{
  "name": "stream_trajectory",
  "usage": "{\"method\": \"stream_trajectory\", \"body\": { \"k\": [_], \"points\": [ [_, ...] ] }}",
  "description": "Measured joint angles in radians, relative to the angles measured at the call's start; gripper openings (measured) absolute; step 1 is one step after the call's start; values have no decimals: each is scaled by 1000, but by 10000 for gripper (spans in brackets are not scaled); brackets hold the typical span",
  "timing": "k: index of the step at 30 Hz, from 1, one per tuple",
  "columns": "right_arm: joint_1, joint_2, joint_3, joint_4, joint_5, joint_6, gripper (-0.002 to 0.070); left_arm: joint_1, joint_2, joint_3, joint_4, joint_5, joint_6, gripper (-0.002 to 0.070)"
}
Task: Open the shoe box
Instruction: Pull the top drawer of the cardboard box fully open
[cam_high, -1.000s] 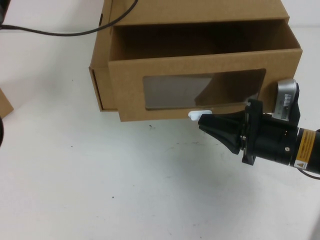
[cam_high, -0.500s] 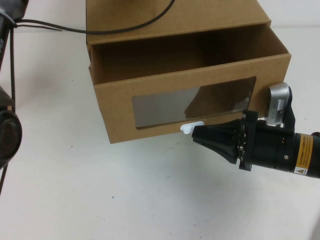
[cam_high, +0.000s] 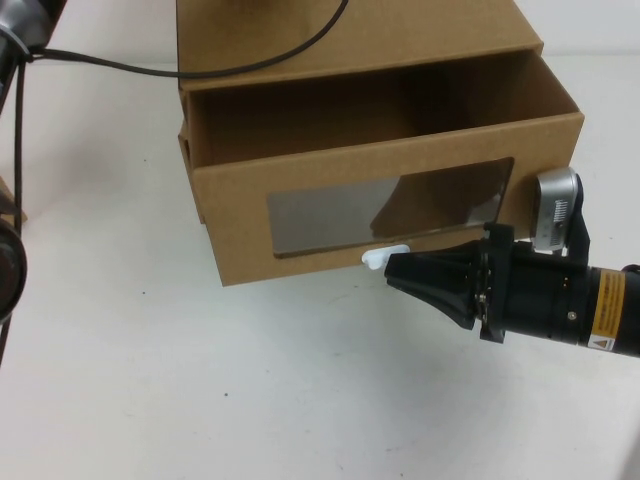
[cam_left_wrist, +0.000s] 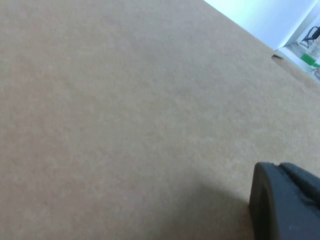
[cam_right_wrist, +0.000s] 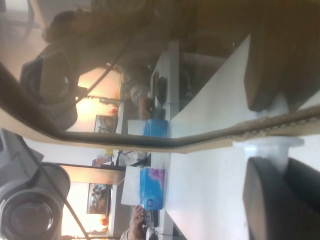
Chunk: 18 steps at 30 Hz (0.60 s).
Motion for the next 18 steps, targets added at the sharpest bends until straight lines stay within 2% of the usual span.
{"method": "stream_trajectory", "body": {
  "k": [18],
  "points": [
    [-4, -113, 0, -123, 55, 78, -3, 25, 8, 2, -76, -25, 38, -7]
  ]
}}
